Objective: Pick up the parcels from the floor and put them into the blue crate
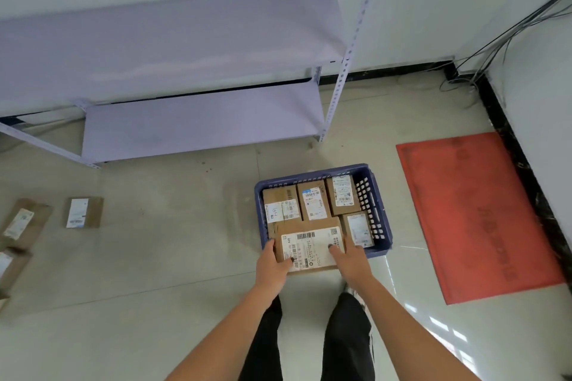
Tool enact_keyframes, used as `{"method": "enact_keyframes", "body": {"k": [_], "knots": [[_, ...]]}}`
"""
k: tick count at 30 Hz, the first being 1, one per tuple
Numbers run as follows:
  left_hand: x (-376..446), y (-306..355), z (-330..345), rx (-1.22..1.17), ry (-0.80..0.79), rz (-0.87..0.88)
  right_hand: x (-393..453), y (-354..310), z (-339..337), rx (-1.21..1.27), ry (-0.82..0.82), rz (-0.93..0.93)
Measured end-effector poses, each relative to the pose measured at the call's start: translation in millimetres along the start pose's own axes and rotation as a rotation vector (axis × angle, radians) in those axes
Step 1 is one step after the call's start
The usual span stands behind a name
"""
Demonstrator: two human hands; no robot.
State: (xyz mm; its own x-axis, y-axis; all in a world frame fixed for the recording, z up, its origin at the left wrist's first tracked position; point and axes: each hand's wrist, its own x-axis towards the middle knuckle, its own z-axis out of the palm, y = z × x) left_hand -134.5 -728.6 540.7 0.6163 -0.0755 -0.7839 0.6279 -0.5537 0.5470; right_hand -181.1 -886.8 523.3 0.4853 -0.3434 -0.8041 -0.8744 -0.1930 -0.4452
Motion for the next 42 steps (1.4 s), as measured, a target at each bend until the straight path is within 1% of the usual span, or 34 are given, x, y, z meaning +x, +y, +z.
{"method": "enact_keyframes", "body": {"k": [4,6,8,12,18,21,26,33,38,42], "knots": [[12.7,-5.0,59.8,-0.047,0.019,-0.125,53.5,52.9,-30.2,-0.089,-0.095,0.034],[24.1,-9.8,91.2,-0.103,0.023,-0.173,69.9,67.3,-48.2,-0.090,-0.113,0.034],[34.0,-13.4,107.0,-0.127,0.048,-0.194,79.7,73.9,-57.6,-0.090,-0.130,0.021],[60.1,-21.2,141.0,-0.168,0.105,-0.256,111.0,93.3,-65.2,-0.124,-0.223,0.027],[125.6,-47.2,168.6,-0.138,0.132,-0.320,175.8,120.6,-48.8,-0.099,-0.291,0.044],[164.4,-65.3,183.5,-0.095,0.130,-0.338,214.4,138.3,-34.3,-0.175,-0.276,0.040],[220.0,-101.7,208.4,0.006,0.078,-0.336,265.1,167.7,-19.1,-0.322,-0.238,0.043],[255.2,-135.3,214.3,-0.049,0.100,-0.385,296.3,186.1,2.5,-0.331,-0.305,0.010],[277.0,-153.1,219.9,-0.037,0.060,-0.387,316.9,188.7,15.2,-0.393,-0.308,0.053],[302.2,-165.7,228.9,-0.037,0.047,-0.365,339.6,192.5,25.2,-0.442,-0.311,-0.001]]}}
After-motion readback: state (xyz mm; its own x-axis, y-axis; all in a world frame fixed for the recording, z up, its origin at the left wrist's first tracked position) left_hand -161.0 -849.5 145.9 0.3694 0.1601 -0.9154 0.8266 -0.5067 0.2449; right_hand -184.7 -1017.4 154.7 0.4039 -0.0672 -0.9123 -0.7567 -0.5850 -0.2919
